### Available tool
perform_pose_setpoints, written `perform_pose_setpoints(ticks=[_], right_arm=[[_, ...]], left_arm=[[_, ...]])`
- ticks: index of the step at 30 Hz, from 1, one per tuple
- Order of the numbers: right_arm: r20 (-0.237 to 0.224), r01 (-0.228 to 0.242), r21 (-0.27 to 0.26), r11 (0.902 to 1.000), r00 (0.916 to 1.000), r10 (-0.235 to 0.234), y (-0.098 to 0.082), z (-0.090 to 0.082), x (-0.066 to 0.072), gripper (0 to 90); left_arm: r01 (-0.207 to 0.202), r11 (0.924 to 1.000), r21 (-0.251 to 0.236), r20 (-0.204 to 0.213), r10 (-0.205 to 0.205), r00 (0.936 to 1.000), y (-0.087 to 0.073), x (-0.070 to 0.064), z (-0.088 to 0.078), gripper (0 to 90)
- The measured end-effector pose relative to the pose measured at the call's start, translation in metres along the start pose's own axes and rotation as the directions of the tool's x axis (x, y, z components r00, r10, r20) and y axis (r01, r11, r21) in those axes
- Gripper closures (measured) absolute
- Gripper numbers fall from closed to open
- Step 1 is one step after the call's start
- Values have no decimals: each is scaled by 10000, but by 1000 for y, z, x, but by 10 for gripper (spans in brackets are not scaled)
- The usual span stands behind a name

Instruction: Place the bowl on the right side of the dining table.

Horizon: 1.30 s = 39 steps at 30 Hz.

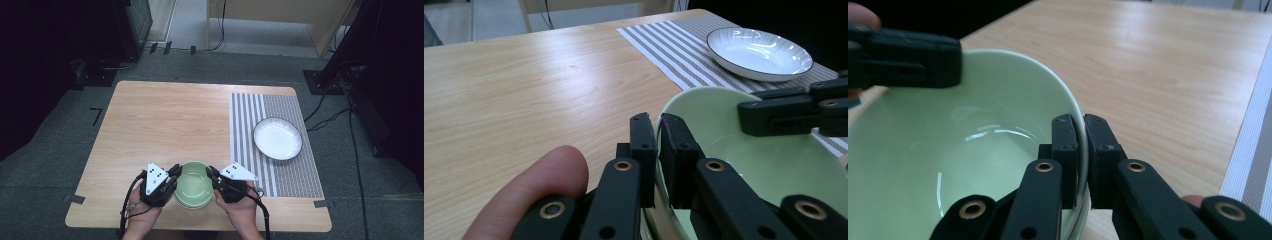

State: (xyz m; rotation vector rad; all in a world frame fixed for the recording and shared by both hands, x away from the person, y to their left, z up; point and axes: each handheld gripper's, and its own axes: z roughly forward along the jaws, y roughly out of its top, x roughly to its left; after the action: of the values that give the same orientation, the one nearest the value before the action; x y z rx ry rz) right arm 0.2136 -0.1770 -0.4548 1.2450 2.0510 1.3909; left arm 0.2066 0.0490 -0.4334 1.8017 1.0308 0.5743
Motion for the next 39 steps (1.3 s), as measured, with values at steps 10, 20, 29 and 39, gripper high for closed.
perform_pose_setpoints(ticks=[10,20,29,39], right_arm=[[1000,1537,-1009,9829,9846,-1437,6,-13,17,860],[1349,2257,-1192,9669,9685,-2094,3,-13,26,858],[548,908,-1076,9900,9949,-853,7,-14,12,823],[-35,-850,198,9962,9964,851,5,-1,8,766]], left_arm=[[552,9976,416,575,-576,9967,-1,3,3,688],[765,9922,985,119,-781,9969,-4,4,8,830],[-112,9999,107,-550,118,9984,-1,-8,0,829],[-500,9933,-1038,-1028,393,9939,1,-17,-10,825]])
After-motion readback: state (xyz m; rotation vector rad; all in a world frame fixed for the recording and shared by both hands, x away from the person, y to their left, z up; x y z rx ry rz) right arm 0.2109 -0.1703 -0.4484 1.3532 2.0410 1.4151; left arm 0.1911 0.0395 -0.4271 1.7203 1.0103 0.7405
